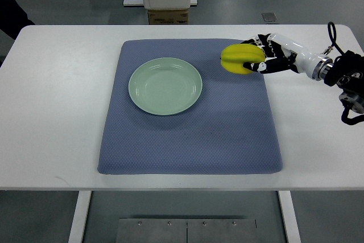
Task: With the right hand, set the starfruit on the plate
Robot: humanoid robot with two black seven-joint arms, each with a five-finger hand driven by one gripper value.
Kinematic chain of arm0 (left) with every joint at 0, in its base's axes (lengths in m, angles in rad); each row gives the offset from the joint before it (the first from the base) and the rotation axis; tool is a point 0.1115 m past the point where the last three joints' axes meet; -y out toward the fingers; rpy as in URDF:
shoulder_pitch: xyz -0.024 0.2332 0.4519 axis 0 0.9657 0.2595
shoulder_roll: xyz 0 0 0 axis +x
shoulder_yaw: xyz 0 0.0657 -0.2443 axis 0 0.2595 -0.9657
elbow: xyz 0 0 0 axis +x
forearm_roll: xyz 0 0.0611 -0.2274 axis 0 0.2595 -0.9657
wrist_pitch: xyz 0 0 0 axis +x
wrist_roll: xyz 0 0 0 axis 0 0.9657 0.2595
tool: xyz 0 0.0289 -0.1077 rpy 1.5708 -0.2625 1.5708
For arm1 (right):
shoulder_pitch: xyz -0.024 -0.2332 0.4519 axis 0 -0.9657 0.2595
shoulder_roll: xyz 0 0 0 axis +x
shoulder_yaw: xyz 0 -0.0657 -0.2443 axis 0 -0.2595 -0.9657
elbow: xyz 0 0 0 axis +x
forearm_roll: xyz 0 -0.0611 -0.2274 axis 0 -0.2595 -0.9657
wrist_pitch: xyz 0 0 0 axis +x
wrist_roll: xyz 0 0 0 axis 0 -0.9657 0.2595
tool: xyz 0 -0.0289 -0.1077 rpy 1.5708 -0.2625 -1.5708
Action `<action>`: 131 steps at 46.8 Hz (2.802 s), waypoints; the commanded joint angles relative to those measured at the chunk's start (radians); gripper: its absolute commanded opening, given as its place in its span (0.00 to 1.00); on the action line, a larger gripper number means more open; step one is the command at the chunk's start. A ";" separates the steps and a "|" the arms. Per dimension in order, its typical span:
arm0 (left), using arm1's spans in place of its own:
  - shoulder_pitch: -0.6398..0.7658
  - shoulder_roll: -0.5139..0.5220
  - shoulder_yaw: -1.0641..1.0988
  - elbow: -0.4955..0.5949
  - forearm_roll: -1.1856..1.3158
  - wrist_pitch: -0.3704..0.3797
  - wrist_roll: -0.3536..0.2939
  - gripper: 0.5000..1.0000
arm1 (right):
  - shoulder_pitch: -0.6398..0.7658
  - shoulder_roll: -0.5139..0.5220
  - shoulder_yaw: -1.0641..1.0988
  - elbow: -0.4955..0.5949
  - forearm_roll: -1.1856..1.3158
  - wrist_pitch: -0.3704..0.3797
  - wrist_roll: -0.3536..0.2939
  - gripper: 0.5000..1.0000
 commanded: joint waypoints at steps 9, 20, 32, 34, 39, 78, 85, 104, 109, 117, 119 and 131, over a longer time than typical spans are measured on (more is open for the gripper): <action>0.000 0.000 0.000 0.000 0.000 0.000 0.000 1.00 | 0.005 0.010 0.006 0.000 0.000 -0.001 -0.010 0.00; 0.000 0.000 0.000 0.000 0.000 0.000 0.000 1.00 | 0.019 0.116 0.008 -0.017 0.001 -0.019 -0.025 0.00; 0.000 0.000 0.000 0.000 0.000 0.000 0.000 1.00 | 0.016 0.262 0.008 -0.099 0.001 -0.032 -0.042 0.00; 0.000 0.000 0.000 0.000 0.000 0.000 0.000 1.00 | 0.018 0.276 0.008 -0.104 0.001 -0.032 -0.050 0.00; 0.000 0.000 0.000 0.000 0.000 0.000 0.000 1.00 | 0.027 0.308 0.008 -0.107 0.017 -0.032 -0.065 0.00; 0.000 0.000 0.000 0.000 0.000 0.000 0.000 1.00 | 0.021 0.455 0.006 -0.296 0.035 -0.024 -0.145 0.29; 0.000 0.000 0.000 0.000 0.000 0.000 0.000 1.00 | 0.024 0.455 0.008 -0.290 0.037 -0.024 -0.143 0.71; 0.000 0.000 0.000 0.000 0.000 0.000 0.000 1.00 | 0.024 0.455 0.038 -0.291 0.037 -0.030 -0.145 1.00; 0.000 0.000 0.000 0.000 0.000 0.000 0.000 1.00 | 0.015 0.455 0.118 -0.291 0.037 -0.030 -0.143 1.00; 0.000 0.000 0.000 0.000 0.000 0.000 0.000 1.00 | -0.009 0.451 0.169 -0.293 0.037 -0.030 -0.145 1.00; 0.000 0.000 0.000 0.000 0.000 0.000 0.000 1.00 | -0.013 0.441 0.175 -0.293 0.037 -0.030 -0.145 1.00; 0.000 0.000 0.000 0.000 0.000 0.000 0.000 1.00 | -0.067 0.339 0.178 -0.300 0.037 -0.030 -0.151 1.00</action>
